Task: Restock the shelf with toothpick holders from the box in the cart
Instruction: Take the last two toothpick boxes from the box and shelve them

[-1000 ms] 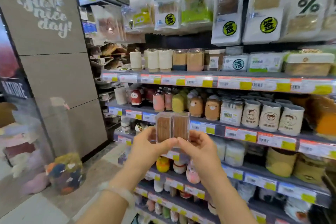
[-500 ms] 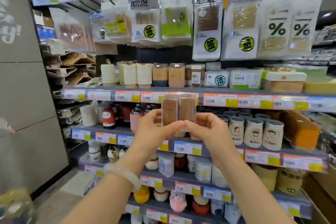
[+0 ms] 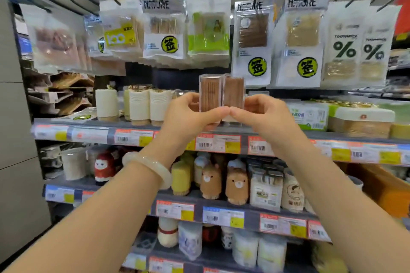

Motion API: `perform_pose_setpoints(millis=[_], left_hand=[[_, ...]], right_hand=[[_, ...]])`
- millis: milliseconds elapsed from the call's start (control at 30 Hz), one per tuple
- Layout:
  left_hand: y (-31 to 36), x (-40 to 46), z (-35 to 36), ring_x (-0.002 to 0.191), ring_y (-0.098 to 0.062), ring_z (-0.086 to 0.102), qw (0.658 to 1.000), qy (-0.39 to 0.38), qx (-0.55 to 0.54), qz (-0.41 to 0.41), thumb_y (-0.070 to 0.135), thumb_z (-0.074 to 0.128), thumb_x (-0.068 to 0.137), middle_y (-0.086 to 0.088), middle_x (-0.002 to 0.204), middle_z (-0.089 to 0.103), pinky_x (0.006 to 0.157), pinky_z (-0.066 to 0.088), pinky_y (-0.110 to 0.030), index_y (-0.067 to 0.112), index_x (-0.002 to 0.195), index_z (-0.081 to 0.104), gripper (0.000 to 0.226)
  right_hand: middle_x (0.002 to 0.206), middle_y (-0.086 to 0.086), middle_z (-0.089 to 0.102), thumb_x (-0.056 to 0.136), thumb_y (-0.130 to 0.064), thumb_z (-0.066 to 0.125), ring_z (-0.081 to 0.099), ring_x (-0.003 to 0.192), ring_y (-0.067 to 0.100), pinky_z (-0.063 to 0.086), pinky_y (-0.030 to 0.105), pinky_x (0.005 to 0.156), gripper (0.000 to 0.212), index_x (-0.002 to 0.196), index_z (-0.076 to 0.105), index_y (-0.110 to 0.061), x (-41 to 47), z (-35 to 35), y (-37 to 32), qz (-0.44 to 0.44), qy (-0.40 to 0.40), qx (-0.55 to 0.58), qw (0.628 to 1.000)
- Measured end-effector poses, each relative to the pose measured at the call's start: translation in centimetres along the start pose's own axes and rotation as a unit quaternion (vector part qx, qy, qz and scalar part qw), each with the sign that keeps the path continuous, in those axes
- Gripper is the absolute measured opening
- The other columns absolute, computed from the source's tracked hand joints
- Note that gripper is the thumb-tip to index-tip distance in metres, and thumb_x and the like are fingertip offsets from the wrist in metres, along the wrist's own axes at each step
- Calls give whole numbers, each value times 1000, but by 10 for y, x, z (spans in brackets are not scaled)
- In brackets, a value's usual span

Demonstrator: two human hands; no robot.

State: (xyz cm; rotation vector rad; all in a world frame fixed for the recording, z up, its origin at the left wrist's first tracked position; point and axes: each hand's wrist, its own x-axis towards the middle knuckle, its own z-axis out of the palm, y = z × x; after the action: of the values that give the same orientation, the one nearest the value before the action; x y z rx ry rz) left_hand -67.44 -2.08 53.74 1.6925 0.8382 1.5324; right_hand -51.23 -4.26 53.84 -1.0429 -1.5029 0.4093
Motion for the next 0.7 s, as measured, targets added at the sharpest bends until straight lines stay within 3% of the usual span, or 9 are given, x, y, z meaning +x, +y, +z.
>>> perform_pose_setpoints(millis=[233,367,467,533,700], left_hand=[[-13,38,4,77,-8,68,999,-24,40,2,17,83,68,6,82,71,58,52,-15,22,87,65,26],[-20,48,1,77,0,65,991,-16,131,26,28,83,67,8,87,69,61,52,-11,20,96,66,35],[-28,51,1,84,-6,66,984,-25,175,25,36,82,66,8,89,71,78,57,-28,20,98,69,37],[-32,52,2,87,-9,66,980,-23,197,23,42,81,66,8,91,71,81,56,-35,21,100,70,42],[-37,51,3,86,-3,63,975,-24,220,31,45,79,66,13,90,68,77,54,-26,26,99,68,40]], right_hand=[[93,-3,63,77,-20,77,60,84,9,47,18,65,33,104,58,-20,37,-10,9,37,-28,-54,997],[100,0,63,75,-22,79,60,91,12,47,22,67,41,109,57,-17,50,-13,21,93,-43,-115,988],[95,4,64,74,-19,80,62,85,15,47,21,67,41,108,58,-11,53,-7,29,105,-63,-151,981],[86,-1,62,75,-21,79,60,78,11,47,19,65,36,103,56,-15,54,-3,29,98,-80,-191,973],[94,4,68,71,-41,78,64,90,19,53,44,86,43,101,64,-13,60,2,36,110,-77,-283,950]])
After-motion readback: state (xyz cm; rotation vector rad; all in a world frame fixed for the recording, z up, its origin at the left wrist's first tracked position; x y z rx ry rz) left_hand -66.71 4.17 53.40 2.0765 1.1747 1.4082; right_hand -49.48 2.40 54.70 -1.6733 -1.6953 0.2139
